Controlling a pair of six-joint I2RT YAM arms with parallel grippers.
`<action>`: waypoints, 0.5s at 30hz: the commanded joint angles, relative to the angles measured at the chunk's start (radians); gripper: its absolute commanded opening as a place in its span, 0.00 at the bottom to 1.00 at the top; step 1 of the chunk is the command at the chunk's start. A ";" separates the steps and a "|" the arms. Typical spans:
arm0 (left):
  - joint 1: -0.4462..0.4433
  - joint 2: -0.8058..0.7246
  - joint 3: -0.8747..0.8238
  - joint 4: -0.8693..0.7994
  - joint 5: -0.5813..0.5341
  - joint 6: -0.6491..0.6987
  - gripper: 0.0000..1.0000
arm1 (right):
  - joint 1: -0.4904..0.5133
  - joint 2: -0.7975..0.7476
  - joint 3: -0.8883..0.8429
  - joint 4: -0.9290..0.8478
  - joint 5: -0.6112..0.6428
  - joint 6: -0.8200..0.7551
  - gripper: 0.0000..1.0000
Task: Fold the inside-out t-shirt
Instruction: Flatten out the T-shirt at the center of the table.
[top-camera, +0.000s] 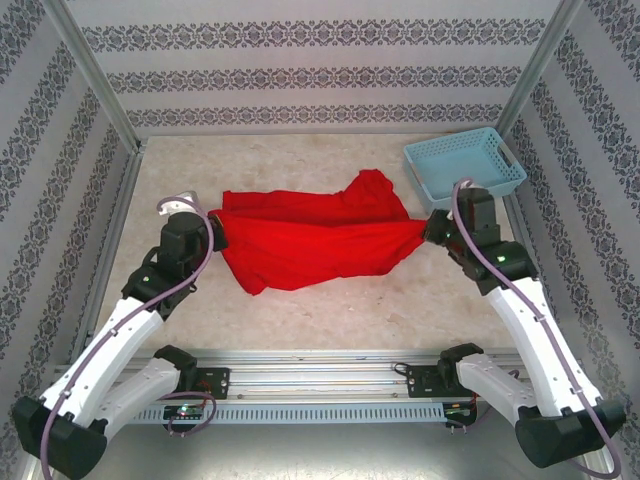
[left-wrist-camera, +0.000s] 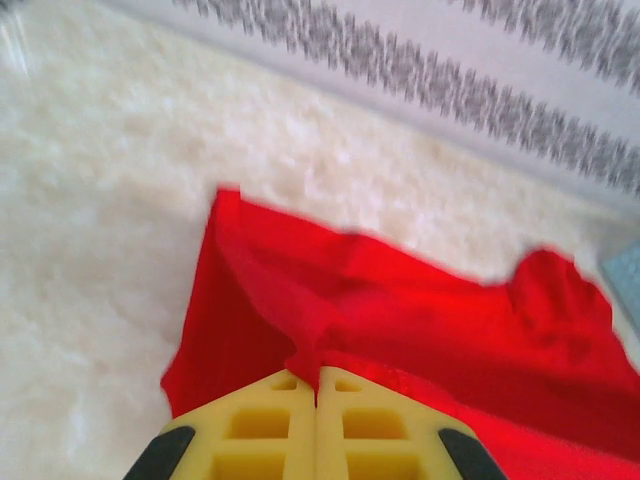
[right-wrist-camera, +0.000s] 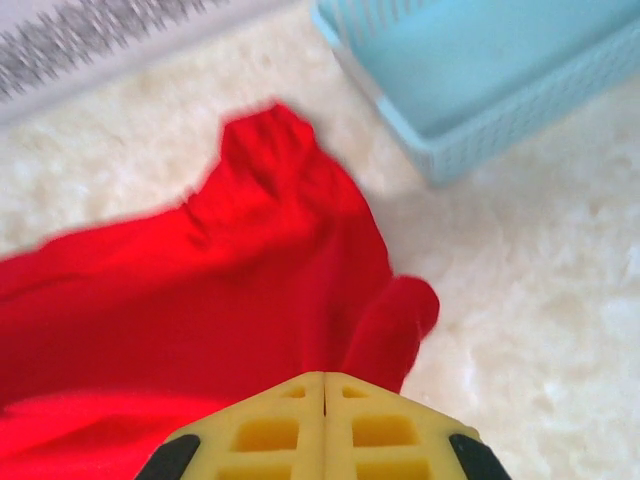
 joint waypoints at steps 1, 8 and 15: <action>0.034 0.069 0.033 0.110 -0.090 0.045 0.00 | -0.004 0.055 0.118 0.023 0.068 -0.049 0.00; 0.148 0.589 0.321 -0.002 0.017 0.043 0.21 | -0.004 0.434 0.233 0.144 -0.017 -0.035 0.00; 0.140 0.857 0.575 -0.330 -0.004 0.040 0.72 | -0.026 0.668 0.382 0.060 0.016 -0.062 0.59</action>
